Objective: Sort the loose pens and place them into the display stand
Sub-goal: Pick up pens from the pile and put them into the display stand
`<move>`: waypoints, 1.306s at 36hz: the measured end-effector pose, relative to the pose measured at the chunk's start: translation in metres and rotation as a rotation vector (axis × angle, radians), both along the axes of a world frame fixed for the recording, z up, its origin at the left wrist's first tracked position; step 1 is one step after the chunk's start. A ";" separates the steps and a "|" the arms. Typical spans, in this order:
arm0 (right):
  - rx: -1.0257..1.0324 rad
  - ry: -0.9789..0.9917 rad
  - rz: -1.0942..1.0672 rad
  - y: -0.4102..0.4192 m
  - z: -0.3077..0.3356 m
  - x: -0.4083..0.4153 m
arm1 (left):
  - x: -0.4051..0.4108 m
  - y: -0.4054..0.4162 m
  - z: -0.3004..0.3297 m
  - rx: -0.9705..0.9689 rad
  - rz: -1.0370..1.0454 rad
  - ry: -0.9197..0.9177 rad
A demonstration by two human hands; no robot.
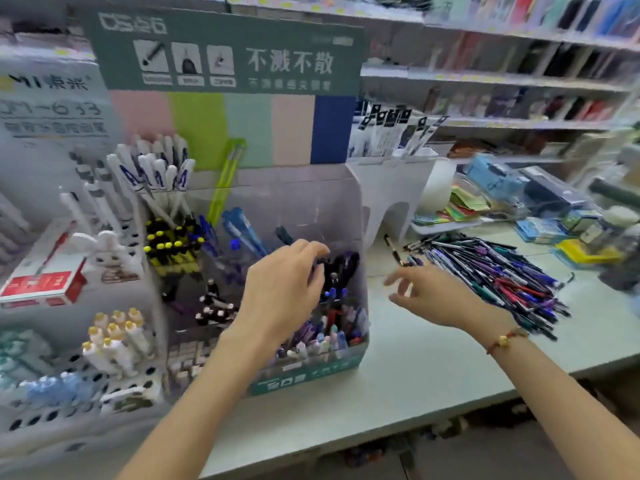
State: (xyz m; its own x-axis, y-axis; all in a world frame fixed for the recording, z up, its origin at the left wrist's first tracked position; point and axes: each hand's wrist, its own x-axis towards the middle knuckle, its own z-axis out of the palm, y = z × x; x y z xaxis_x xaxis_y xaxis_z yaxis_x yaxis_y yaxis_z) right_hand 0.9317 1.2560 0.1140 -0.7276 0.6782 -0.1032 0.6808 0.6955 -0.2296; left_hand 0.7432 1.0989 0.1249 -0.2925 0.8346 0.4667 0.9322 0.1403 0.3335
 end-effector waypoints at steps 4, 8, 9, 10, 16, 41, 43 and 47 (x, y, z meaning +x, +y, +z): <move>-0.067 -0.229 -0.122 0.047 -0.016 0.058 | 0.048 0.066 -0.007 -0.161 -0.133 0.057; -0.114 -0.301 -0.215 0.104 -0.041 0.114 | 0.099 0.138 -0.030 -0.308 -0.218 0.050; -0.113 -0.321 -0.224 0.119 -0.049 0.126 | 0.110 0.156 -0.038 -0.354 -0.217 0.042; -0.108 -0.337 -0.231 0.132 -0.058 0.138 | 0.120 0.175 -0.048 -0.400 -0.209 0.039; 0.031 -0.243 -0.164 0.201 -0.124 0.190 | 0.152 0.267 -0.126 -0.642 -0.078 -0.061; 0.196 0.459 -0.010 0.261 -0.208 0.152 | 0.105 0.393 -0.218 -0.303 0.448 -0.422; 0.071 0.465 -0.089 0.269 -0.195 0.128 | 0.113 0.376 -0.215 -0.323 0.469 -0.484; -0.038 0.336 -0.258 0.292 -0.192 0.082 | 0.137 0.341 -0.219 -0.430 0.502 -0.658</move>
